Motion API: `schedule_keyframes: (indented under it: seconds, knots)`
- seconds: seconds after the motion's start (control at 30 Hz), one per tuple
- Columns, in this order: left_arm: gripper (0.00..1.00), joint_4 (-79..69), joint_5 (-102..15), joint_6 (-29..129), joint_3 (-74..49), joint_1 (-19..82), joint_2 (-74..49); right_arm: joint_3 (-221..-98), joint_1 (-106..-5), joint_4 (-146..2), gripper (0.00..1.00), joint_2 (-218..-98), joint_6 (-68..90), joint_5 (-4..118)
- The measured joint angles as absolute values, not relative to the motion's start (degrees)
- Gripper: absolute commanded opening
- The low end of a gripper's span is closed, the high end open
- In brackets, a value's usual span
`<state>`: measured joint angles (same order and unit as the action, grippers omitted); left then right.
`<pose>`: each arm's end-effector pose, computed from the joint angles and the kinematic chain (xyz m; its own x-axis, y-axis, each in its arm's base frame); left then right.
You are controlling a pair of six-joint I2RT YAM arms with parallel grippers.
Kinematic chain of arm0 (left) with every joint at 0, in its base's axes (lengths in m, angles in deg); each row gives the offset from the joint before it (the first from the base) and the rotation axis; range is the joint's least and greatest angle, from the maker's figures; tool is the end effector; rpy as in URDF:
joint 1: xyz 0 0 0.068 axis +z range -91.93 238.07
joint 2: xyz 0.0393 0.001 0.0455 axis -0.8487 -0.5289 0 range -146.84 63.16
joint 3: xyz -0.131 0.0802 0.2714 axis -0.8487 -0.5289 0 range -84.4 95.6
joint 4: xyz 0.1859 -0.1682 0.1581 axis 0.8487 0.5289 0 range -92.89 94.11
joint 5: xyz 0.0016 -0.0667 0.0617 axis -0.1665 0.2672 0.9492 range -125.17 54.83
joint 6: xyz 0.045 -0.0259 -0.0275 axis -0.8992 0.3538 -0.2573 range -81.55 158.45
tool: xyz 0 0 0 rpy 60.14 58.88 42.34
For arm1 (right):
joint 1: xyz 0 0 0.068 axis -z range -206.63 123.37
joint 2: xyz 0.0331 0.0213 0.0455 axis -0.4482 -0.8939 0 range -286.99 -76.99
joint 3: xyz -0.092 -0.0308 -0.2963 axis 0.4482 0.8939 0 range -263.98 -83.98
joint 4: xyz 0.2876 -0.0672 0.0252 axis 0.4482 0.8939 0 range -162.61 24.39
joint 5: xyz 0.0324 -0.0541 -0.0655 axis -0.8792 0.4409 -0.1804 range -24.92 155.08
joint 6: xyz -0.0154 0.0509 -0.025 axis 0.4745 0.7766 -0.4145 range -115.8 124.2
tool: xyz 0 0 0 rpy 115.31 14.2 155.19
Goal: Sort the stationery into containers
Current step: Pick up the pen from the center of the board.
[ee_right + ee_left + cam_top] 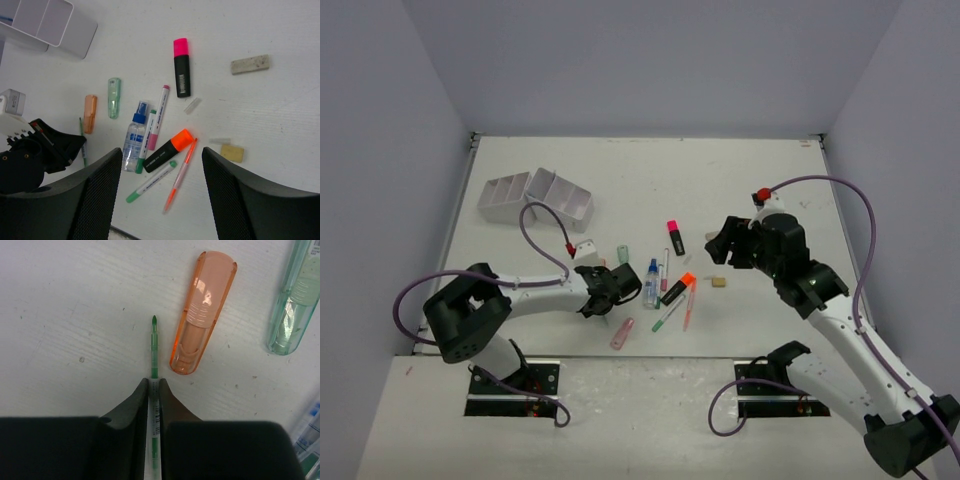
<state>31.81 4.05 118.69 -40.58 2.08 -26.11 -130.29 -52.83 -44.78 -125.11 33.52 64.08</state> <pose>0.1761 -0.2128 0.1535 -0.6666 -0.3770 -0.6431 -0.4445 0.8936 -0.0631 0.1810 0.0900 0.3333 -0.6097 0.2457 -0.7536 -0.1794 0.8833 0.4331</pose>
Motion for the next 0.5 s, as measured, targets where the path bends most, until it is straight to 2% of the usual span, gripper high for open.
schedule_keyframes:
  seconds: [0.3, 0.4, 0.5]
  knots:
    - [0.0, 38.8, 4.4, 123.1, -44.3, 2.1, -16.7, -130.3, -52.8, -44.9, 0.7, -126.7, 33.5, 64.1]
    - [0.0, 40.1, 5.9, 120.8, -44.2, 1.8, -8.6, -130.7, -52.8, -44.9, 0.78, -131.2, 33.9, 65.3]
    - [0.0, 37.9, 7.0, 113.1, -43.9, 1.2, 1.3, -131.1, -52.8, -44.8, 0.78, -137.7, 35.5, 67.5]
